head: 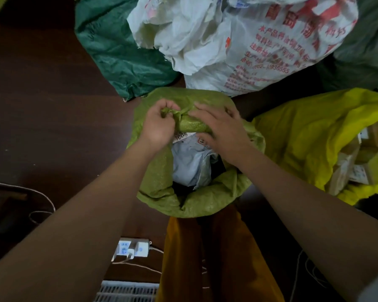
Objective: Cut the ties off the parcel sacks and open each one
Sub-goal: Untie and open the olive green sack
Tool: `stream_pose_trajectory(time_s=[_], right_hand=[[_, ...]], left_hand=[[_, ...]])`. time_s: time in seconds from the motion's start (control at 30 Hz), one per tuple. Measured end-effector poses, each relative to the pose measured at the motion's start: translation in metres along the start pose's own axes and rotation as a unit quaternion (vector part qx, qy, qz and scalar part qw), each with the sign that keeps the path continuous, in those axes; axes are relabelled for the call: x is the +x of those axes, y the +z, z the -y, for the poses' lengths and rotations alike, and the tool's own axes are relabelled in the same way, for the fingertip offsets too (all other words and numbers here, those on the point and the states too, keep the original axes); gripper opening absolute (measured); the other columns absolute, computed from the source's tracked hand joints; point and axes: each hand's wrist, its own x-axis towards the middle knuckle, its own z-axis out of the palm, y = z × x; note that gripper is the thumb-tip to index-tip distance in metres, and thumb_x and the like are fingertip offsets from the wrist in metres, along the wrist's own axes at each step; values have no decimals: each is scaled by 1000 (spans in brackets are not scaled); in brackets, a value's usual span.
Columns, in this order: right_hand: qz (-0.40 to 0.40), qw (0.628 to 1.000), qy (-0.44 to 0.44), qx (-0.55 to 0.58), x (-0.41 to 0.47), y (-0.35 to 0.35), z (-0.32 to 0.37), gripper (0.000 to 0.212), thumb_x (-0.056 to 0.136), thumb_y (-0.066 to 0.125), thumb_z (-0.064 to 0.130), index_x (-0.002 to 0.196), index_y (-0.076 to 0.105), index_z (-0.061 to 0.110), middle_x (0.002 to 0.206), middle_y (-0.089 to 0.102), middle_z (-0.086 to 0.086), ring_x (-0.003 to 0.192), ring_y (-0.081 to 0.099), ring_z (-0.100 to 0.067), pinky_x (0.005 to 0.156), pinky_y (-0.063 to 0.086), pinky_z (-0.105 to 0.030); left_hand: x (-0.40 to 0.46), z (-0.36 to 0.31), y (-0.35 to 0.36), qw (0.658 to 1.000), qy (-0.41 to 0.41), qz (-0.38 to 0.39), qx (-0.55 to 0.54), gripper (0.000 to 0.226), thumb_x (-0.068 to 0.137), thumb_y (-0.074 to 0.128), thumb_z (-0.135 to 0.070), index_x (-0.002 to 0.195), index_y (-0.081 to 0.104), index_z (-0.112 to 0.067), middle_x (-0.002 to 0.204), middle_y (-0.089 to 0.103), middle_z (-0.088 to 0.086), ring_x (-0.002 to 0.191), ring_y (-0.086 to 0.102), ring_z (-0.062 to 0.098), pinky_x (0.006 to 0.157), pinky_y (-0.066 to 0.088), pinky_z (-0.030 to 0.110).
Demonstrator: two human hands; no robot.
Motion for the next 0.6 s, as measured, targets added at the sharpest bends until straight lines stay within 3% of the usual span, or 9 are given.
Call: stream_pose_trajectory(time_s=[0.07,0.13,0.23,0.3,0.37,0.47,0.53,0.6], right_hand=[[4,997,-3,76,8,0,-2,37,93,61,24,130,59,23,131,61,-2,121,55,-23,108,30,-42],[3,987,-1,159,13,-4,-5,29,92,62,11,121,66,10,119,68,-11,111,62,-29,99,41,-41],[18,974,25,224,21,-13,-8,25,89,64,6,114,69,5,110,70,-12,103,64,-26,92,46,-35],[53,964,46,258,28,-19,-10,22,88,67,9,110,71,7,108,71,-9,99,62,-14,89,44,-21],[83,955,62,279,36,-24,-13,19,87,70,13,104,73,8,102,72,-10,89,60,-4,80,43,-12],[116,950,73,281,48,-30,-21,21,89,69,23,90,72,3,81,68,-11,70,57,-14,67,44,-28],[133,946,78,287,52,-32,-27,31,91,66,28,80,66,0,63,49,-2,56,42,-7,55,34,-26],[143,942,89,291,55,-33,-30,31,94,61,31,75,64,7,59,42,6,53,37,0,52,31,-20]], left_hand=[[0,2,-7,999,19,-10,23,23,94,45,2,93,62,-15,81,57,-3,67,52,10,69,49,29],[-10,7,-8,984,123,-51,119,18,89,51,-1,102,62,-8,87,54,-2,78,53,13,73,43,26],[-28,21,-2,912,252,-127,297,25,83,63,-19,105,62,-8,102,49,15,95,48,29,80,35,33],[-37,29,4,870,246,-151,400,35,80,68,-35,104,62,-11,103,50,18,93,47,33,78,34,39],[-43,36,9,853,199,-144,460,42,79,69,-39,112,60,-15,107,51,19,94,48,35,78,37,44],[-42,41,12,870,179,-152,433,41,83,68,-15,122,58,-15,110,54,19,93,51,37,78,42,46],[-38,39,12,903,163,-156,366,38,87,59,-4,124,58,-13,109,59,16,94,53,35,82,43,45],[-33,37,14,936,138,-165,279,38,87,53,3,121,60,-11,106,63,12,95,55,30,83,44,41]])
